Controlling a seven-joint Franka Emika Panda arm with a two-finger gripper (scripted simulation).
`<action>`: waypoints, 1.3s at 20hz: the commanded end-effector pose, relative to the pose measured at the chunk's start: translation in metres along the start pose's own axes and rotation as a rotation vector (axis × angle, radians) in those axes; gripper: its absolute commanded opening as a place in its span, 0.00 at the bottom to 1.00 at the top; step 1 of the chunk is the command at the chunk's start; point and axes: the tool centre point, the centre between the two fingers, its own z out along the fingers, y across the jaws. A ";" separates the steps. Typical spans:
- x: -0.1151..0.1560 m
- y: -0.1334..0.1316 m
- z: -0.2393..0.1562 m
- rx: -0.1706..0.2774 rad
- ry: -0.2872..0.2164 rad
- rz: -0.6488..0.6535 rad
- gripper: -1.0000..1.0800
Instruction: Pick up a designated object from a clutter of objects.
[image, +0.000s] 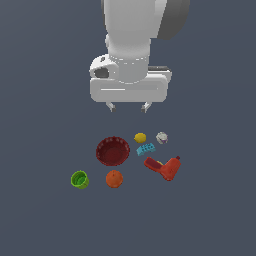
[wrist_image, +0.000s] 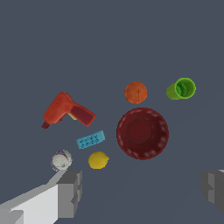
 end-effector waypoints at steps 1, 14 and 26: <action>0.000 0.000 0.000 0.000 0.000 0.000 0.96; 0.004 -0.006 -0.017 0.027 0.026 0.026 0.96; 0.023 0.000 0.007 0.037 0.015 0.165 0.96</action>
